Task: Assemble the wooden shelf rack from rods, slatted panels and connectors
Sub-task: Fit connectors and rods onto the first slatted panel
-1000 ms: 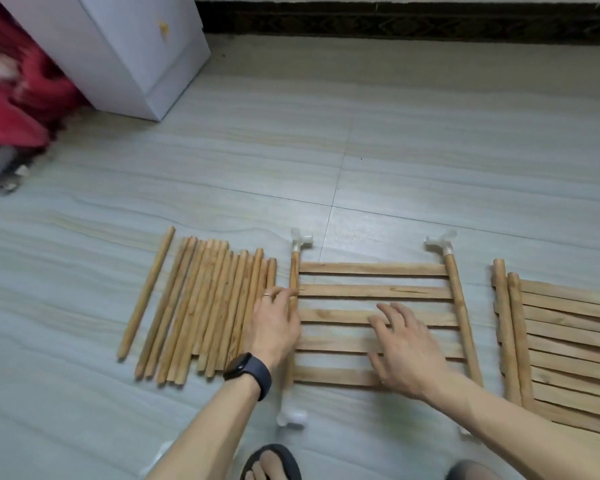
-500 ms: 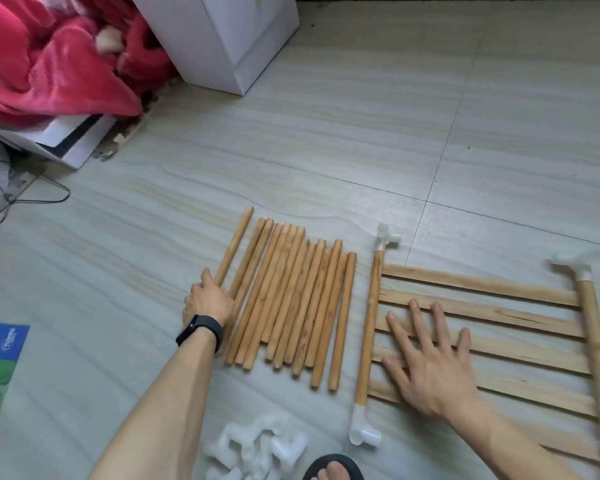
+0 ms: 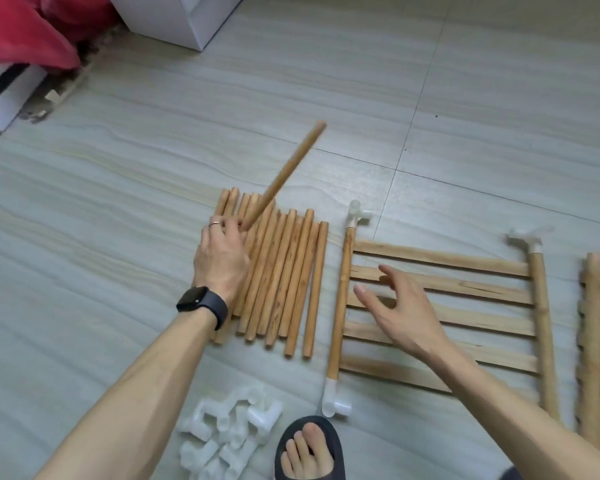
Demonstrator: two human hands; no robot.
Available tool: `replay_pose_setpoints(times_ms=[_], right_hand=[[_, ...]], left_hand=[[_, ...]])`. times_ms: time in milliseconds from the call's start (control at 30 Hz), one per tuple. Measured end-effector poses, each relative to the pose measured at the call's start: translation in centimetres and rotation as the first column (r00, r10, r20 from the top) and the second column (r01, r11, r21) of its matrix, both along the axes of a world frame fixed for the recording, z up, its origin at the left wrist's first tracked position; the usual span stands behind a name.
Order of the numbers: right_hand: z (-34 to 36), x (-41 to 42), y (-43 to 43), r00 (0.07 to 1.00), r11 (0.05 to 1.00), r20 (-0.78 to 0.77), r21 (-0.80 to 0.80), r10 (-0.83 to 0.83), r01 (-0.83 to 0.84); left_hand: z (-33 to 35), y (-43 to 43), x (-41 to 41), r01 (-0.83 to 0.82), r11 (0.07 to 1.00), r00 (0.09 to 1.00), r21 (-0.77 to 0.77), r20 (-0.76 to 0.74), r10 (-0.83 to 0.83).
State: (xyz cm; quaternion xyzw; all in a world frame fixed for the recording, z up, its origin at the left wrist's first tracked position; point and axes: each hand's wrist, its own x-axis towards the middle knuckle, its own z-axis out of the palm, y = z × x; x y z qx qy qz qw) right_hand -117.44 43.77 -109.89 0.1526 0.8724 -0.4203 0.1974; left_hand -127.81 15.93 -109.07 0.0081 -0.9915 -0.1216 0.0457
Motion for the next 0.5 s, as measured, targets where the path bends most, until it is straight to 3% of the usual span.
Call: replay_pose_setpoints(times_ms=[33, 100, 167, 233, 367, 433, 500], right_hand=[[1.2, -0.9, 0.0, 0.985, 0.96, 0.034, -0.222, -0.169, 0.172], [2.5, -2.7, 0.5, 0.906, 0.742, 0.19, -0.522, -0.379, 0.42], [2.9, -4.3, 1.6, 0.795, 0.56, 0.244, -0.598, -0.555, 0.574], [2.8, -5.2, 3.4, 0.666, 0.434, 0.237, -0.598, -0.708, 0.674], [2.6, -6.1, 7.5, 0.519, 0.351, 0.159, -0.569, -0.84, 0.743], [2.4, -6.4, 9.1, 0.488, 0.342, 0.129, -0.562, -0.863, 0.753], [2.0, -6.6, 10.1, 0.468, 0.33, 0.129, -0.549, -0.874, 0.768]], left_hand=[[0.1, 1.9, 0.1, 0.132, 0.991, 0.99, -0.033, -0.046, -0.134], [0.1, 6.0, 0.7, 0.365, 0.924, 0.923, -0.116, -0.087, -0.376], [0.0, 9.9, 1.5, 0.531, 0.836, 0.83, -0.141, -0.113, -0.546], [-0.3, 12.8, 2.1, 0.578, 0.812, 0.807, -0.081, -0.089, -0.584], [-2.0, 15.7, 1.4, 0.277, 0.901, 0.941, 0.334, 0.098, -0.325], [-2.7, 16.6, 0.0, 0.057, 0.875, 0.958, 0.481, 0.221, -0.184], [-3.3, 17.3, -1.6, -0.106, 0.846, 0.93, 0.522, 0.354, -0.102]])
